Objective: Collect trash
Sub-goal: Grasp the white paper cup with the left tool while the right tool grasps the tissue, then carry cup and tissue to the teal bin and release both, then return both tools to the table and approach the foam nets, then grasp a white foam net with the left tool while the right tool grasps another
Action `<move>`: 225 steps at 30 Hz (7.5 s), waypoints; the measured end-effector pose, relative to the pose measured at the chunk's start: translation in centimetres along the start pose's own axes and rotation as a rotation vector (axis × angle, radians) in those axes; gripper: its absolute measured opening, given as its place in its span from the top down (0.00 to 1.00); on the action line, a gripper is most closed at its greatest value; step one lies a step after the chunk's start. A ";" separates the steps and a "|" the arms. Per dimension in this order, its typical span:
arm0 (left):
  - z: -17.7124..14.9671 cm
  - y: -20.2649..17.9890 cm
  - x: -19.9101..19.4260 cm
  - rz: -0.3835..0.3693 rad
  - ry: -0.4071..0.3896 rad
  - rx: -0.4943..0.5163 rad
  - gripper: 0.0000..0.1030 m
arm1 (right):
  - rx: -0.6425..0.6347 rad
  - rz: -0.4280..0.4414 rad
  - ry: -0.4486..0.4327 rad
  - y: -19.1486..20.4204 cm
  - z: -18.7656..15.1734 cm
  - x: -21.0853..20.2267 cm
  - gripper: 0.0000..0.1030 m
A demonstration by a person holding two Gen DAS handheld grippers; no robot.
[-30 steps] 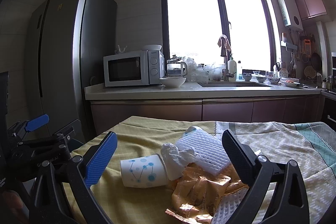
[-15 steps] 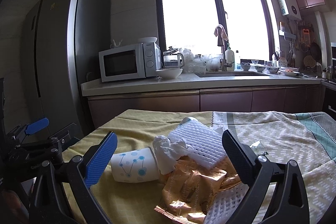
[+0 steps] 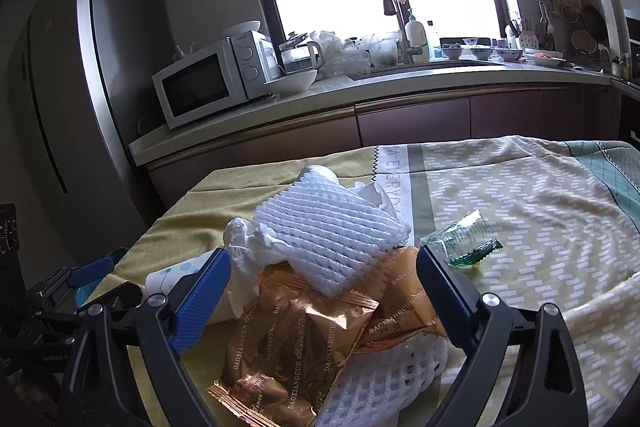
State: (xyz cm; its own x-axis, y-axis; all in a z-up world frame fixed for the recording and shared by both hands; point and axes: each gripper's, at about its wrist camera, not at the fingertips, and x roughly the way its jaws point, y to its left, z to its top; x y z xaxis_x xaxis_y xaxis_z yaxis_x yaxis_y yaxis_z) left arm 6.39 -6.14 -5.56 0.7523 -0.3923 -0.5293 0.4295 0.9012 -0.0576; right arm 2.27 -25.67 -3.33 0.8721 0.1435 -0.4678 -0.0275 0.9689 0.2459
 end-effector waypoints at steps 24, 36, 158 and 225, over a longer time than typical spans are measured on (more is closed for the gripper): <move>-0.1 1.9 2.9 -0.222 0.116 -0.082 0.53 | -0.058 0.241 0.151 4.2 0.9 4.1 0.95; -1.6 3.6 0.9 -0.206 0.113 -0.063 0.31 | -0.058 0.272 0.165 5.4 0.9 4.4 0.96; -2.2 1.4 -1.3 -0.404 0.130 -0.025 0.28 | 0.001 0.160 0.154 1.8 2.0 0.3 0.64; -2.6 7.7 -1.8 -0.365 0.226 -0.161 0.93 | 0.188 0.384 0.352 1.7 1.4 10.2 0.46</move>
State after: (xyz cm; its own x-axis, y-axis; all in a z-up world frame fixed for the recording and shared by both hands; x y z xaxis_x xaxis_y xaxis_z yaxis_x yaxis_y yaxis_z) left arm 6.99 2.01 -7.26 0.4303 -0.6558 -0.6203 0.5495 0.7354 -0.3964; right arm 11.74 -22.81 -6.50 0.5998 0.5694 -0.5622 -0.1954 0.7855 0.5872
